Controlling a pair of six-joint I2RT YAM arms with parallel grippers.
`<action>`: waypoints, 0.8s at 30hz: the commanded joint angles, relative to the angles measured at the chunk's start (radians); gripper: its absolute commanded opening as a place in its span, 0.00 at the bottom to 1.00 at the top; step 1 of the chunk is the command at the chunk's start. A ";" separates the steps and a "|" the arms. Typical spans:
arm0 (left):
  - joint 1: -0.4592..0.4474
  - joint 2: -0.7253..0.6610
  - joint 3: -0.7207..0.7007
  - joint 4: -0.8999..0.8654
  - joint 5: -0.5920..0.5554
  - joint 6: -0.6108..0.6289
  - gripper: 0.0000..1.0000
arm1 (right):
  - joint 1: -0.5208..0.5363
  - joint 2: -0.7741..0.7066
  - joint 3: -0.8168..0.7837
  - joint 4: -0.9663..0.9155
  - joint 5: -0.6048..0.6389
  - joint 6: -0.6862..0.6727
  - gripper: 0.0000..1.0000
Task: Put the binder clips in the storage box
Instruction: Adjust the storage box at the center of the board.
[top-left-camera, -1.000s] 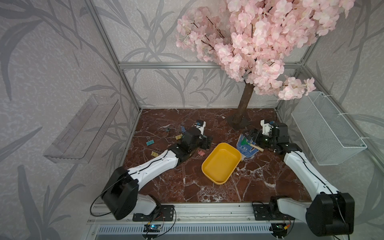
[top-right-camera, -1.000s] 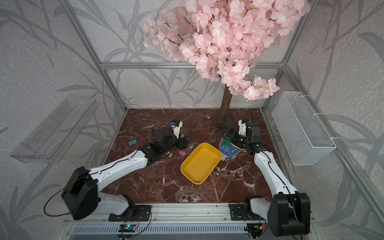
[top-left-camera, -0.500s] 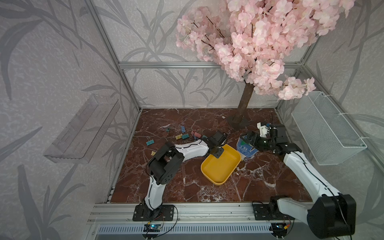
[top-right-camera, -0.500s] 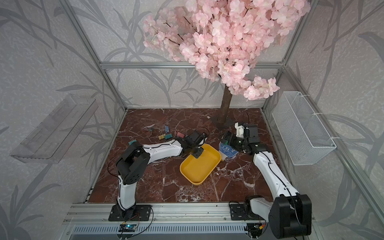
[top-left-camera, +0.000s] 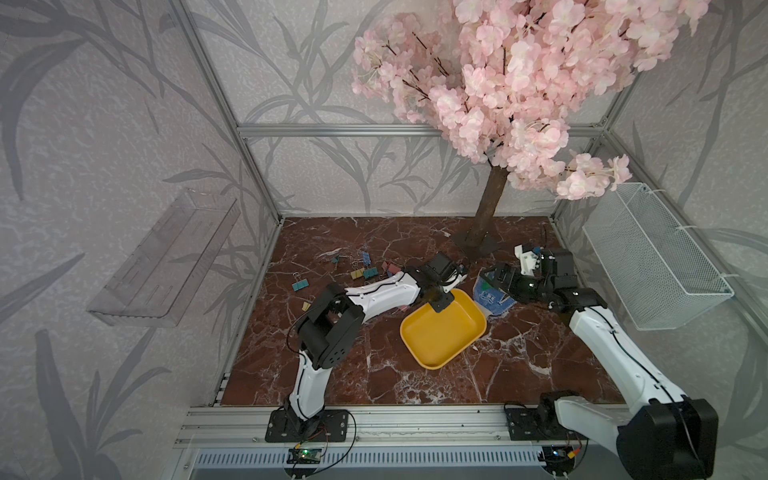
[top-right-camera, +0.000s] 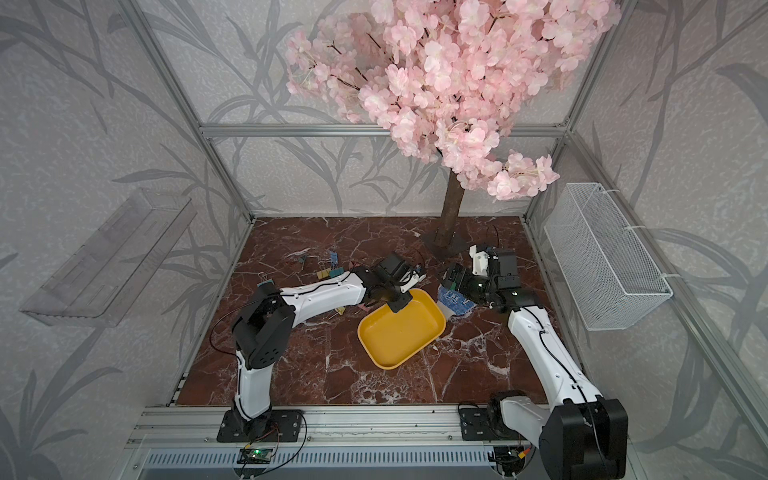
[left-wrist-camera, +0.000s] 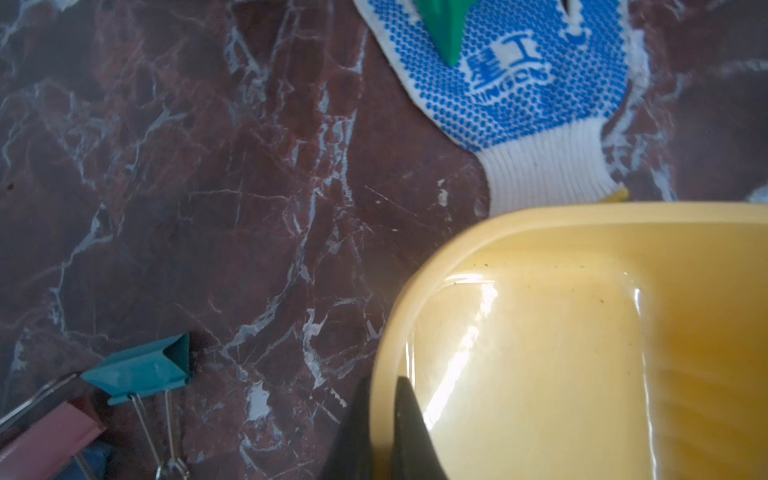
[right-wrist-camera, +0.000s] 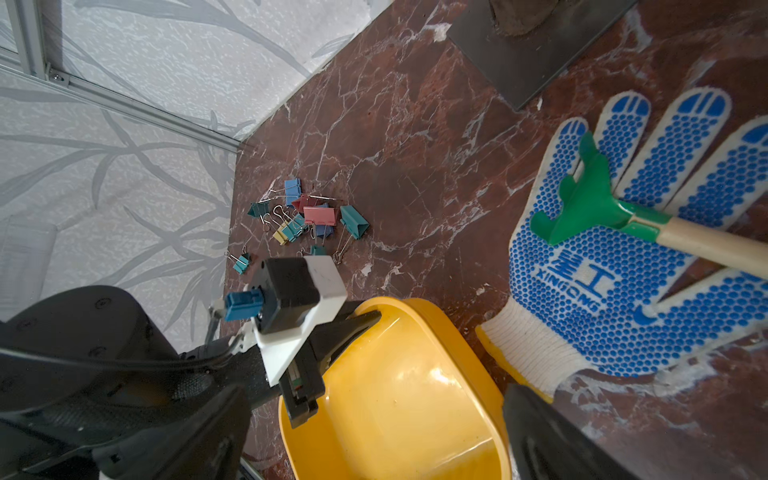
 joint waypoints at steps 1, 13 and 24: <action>-0.013 0.041 0.052 -0.171 0.076 0.223 0.07 | 0.006 -0.033 0.034 -0.033 0.010 -0.012 0.99; -0.090 -0.014 -0.064 -0.115 0.227 0.303 0.07 | 0.037 -0.063 0.025 -0.055 0.029 0.007 0.99; -0.107 -0.234 -0.279 0.154 0.192 0.164 0.58 | 0.098 -0.014 0.081 -0.104 0.081 0.000 0.99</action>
